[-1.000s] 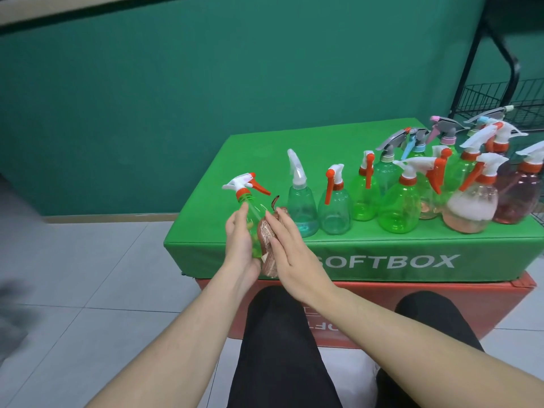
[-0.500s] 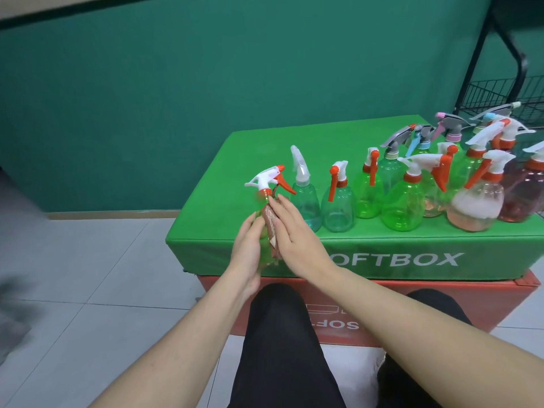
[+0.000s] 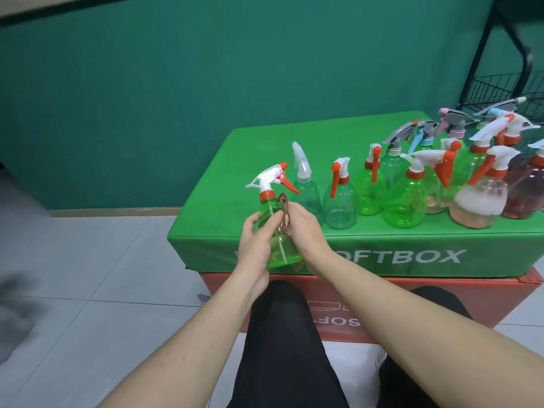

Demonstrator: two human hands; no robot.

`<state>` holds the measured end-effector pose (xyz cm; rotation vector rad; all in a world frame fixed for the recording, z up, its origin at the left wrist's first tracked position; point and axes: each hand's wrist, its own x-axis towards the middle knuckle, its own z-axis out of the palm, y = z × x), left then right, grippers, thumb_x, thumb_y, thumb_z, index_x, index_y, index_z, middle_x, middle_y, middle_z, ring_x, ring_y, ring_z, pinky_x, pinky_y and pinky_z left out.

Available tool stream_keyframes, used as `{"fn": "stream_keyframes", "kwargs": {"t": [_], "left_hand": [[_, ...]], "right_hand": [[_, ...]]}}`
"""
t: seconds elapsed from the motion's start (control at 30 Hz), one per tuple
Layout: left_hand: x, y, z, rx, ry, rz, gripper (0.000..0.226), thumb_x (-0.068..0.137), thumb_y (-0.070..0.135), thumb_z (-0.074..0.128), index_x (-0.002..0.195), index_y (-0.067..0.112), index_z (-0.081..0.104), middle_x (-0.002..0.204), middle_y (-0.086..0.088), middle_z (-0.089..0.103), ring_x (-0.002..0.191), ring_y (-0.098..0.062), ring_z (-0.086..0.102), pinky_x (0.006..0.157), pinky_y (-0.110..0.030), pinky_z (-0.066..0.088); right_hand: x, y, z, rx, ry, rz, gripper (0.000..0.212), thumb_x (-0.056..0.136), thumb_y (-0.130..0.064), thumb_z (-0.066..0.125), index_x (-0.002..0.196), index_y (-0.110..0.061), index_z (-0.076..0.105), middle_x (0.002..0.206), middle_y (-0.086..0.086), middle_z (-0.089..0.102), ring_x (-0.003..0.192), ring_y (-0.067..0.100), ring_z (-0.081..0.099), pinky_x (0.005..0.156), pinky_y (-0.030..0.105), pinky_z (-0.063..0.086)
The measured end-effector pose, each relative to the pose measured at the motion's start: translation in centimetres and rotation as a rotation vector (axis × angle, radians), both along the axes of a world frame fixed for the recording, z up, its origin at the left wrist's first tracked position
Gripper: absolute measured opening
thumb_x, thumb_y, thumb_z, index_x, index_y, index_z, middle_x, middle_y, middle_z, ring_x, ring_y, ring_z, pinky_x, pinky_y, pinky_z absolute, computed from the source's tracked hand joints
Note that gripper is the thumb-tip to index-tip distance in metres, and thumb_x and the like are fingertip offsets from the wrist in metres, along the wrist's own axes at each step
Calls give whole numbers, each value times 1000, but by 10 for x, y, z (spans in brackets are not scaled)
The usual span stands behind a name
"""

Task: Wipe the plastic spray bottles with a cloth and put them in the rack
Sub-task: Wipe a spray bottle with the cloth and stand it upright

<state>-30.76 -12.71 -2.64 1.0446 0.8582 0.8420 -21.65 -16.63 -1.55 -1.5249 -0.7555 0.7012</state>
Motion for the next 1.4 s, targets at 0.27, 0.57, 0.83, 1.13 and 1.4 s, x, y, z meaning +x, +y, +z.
{"fn": "stream_keyframes", "kwargs": {"t": [0.27, 0.57, 0.83, 1.13, 1.4], "left_hand": [[13, -5, 12, 36, -86, 156, 46, 93, 41, 70, 134, 31, 52, 119, 3, 69, 97, -13, 73, 71, -28, 57], [4, -1, -8, 404, 61, 115, 45, 94, 29, 72, 132, 29, 48, 112, 15, 67, 98, 2, 68, 81, -15, 52], [-10, 24, -7, 556, 216, 94, 62, 82, 16, 84, 128, 29, 44, 114, 20, 62, 96, 16, 61, 83, -4, 43], [-26, 77, -2, 464, 270, 236, 65, 86, 23, 81, 133, 28, 36, 133, 6, 51, 122, -10, 50, 101, -25, 36], [-46, 113, -16, 365, 334, 266, 77, 91, 36, 75, 154, 27, 32, 151, 10, 44, 141, -14, 38, 114, -33, 30]], "right_hand": [[-5, -5, -14, 34, 478, -55, 29, 100, -32, 45, 83, -21, 65, 77, -3, 70, 81, 19, 64, 79, 35, 49], [-8, -2, -15, 18, 782, 47, 41, 104, -35, 44, 124, -10, 70, 114, 12, 75, 106, 33, 72, 98, 51, 55], [-10, 18, -21, -112, 647, -15, 38, 106, -39, 45, 115, -12, 69, 99, 9, 78, 93, 28, 75, 89, 46, 60], [-3, 51, -25, -167, 435, 68, 20, 104, -17, 41, 90, -8, 52, 77, 19, 60, 67, 37, 70, 71, 53, 63], [10, 115, -20, -44, 289, 68, 51, 101, 3, 37, 138, -30, 49, 106, -1, 67, 78, 15, 68, 73, 31, 56]]}}
